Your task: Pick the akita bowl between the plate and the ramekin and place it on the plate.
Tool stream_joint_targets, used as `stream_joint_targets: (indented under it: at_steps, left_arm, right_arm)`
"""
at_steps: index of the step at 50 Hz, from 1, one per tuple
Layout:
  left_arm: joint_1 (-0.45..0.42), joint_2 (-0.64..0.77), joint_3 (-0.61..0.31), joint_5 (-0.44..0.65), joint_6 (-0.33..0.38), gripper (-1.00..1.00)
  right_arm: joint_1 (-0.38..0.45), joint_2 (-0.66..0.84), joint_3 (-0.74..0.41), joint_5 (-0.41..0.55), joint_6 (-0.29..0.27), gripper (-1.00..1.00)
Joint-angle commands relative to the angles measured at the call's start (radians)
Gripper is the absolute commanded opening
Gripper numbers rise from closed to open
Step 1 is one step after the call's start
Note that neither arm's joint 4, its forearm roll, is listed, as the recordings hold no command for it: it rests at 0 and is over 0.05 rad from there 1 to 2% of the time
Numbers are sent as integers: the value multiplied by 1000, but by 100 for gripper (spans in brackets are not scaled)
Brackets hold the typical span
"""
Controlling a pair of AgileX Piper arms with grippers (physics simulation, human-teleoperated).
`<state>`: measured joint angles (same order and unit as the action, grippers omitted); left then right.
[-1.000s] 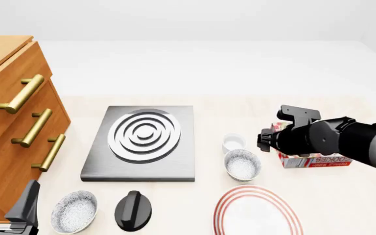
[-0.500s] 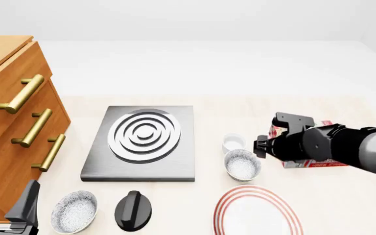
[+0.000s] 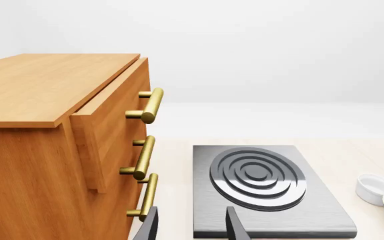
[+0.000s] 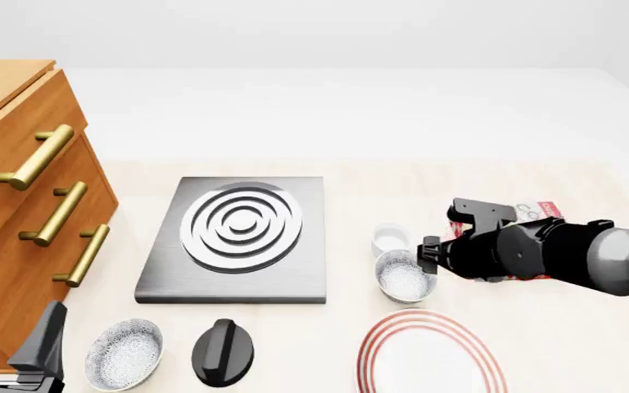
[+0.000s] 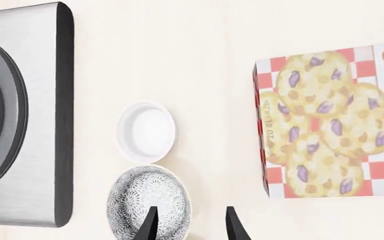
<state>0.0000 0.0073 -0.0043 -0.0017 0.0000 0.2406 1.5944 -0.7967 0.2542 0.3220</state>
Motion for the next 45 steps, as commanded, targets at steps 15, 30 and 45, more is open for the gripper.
stream_joint_targets:
  at_steps: [15,30,45]
  left_arm:
    - [0,0,0,0,0,100]
    - [0,0,0,0,0,100]
    - [0,0,0,0,0,100]
  right_arm:
    - [14,46,31,-49,9,100]
    - [37,38,39,-45,19,100]
    - [38,54,36,-55,29,100]
